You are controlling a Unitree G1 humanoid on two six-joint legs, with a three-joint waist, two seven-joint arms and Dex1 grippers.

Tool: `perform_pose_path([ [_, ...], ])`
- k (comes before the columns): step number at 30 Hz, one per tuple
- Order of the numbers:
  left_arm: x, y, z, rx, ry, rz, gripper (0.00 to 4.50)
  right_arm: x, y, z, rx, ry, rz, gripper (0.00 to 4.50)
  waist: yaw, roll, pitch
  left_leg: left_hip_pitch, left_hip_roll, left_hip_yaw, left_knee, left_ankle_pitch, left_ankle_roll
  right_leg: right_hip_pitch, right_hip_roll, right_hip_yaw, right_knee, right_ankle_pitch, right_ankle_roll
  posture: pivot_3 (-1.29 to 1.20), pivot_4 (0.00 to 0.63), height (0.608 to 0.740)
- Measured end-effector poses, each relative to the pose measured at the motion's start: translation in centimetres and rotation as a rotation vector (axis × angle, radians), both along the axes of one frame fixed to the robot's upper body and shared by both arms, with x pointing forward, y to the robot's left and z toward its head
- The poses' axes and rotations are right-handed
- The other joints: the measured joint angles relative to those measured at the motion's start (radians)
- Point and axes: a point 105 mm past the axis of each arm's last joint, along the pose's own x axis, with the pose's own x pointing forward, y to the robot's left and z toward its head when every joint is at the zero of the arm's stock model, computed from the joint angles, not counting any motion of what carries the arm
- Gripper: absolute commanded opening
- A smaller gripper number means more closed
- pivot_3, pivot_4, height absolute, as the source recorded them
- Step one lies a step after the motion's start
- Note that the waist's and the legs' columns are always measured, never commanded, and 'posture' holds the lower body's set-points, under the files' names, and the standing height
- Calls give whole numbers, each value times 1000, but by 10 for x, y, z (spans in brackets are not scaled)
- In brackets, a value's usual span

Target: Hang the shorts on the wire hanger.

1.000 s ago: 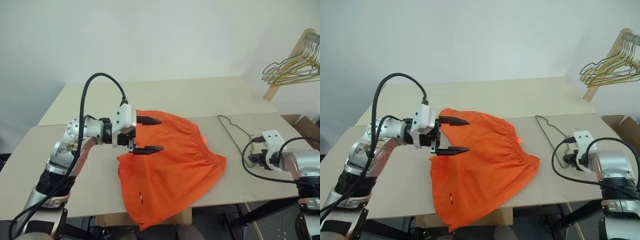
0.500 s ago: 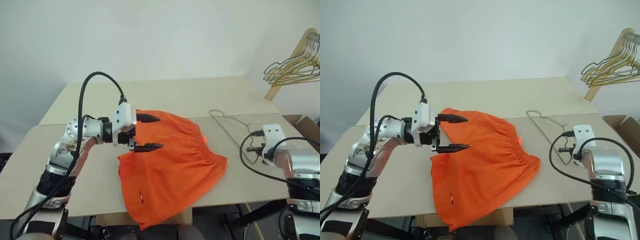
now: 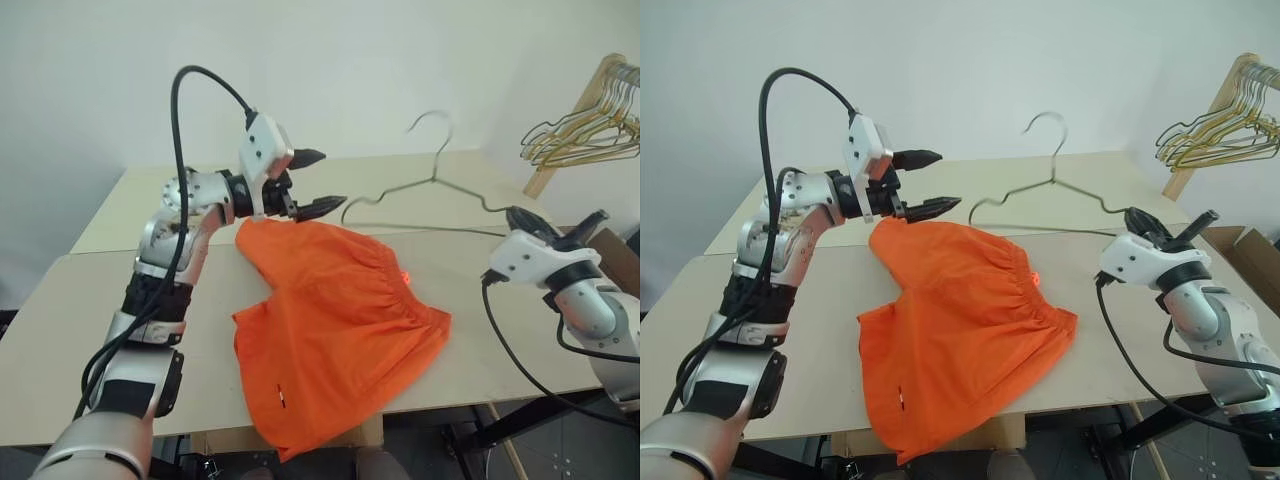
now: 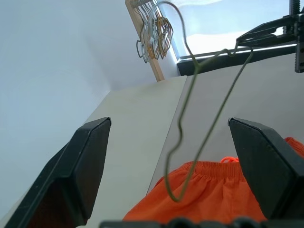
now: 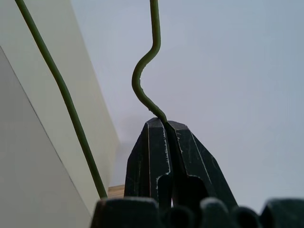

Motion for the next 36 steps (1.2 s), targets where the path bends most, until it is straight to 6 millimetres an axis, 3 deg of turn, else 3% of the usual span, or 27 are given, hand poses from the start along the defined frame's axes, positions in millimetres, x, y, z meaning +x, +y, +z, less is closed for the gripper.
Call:
perform_pose_path([
  [3, 1, 7, -3, 54, 47, -74, 4382, -5, 10, 0, -66, 5, 98, 8, -16, 0, 0, 0, 0, 0, 0, 0, 0, 0, 0, 0, 0, 0, 0, -208, 0, 740],
  [6, -3, 11, -21, 181, 98, -175, 4382, -7, 18, -2, -90, 14, 165, 8, -32, 0, 0, 0, 0, 0, 0, 0, 0, 1, 0, 0, -1, 0, 0, -214, 0, 740],
  [9, -7, 10, -44, 273, 186, -264, 4382, -7, 24, 10, -110, -18, 207, 8, -45, 0, 0, 0, 0, -1, 0, 0, -1, 1, 0, 0, 0, 0, 0, -227, 0, 740],
  [13, -8, 5, -60, 341, 225, -298, 4382, -6, 24, 24, -108, -61, 208, 8, -53, 0, 0, 0, 0, -2, 0, 0, -1, 1, 0, -1, -1, 0, 0, -238, 0, 740],
  [18, -7, -4, -79, 401, 258, -322, 4382, -8, 32, 26, -85, -73, 228, 8, -59, 0, 0, 0, 0, -2, 0, 0, -1, 1, 0, 0, 0, 0, 0, -252, 0, 740],
  [24, -5, -9, -92, 419, 293, -314, 4382, -11, 35, 37, -79, -106, 231, 8, -71, 0, 0, 0, 0, -2, 0, 0, -1, 1, 0, -1, 0, 0, 0, -260, 0, 740],
  [36, 2, -12, -98, 441, 302, -262, 650, -10, 37, 46, -59, -127, 226, 0, -85, 0, 0, 0, 0, -2, 0, 0, -1, 1, -1, -1, 0, 0, 0, -260, 0, 740],
])
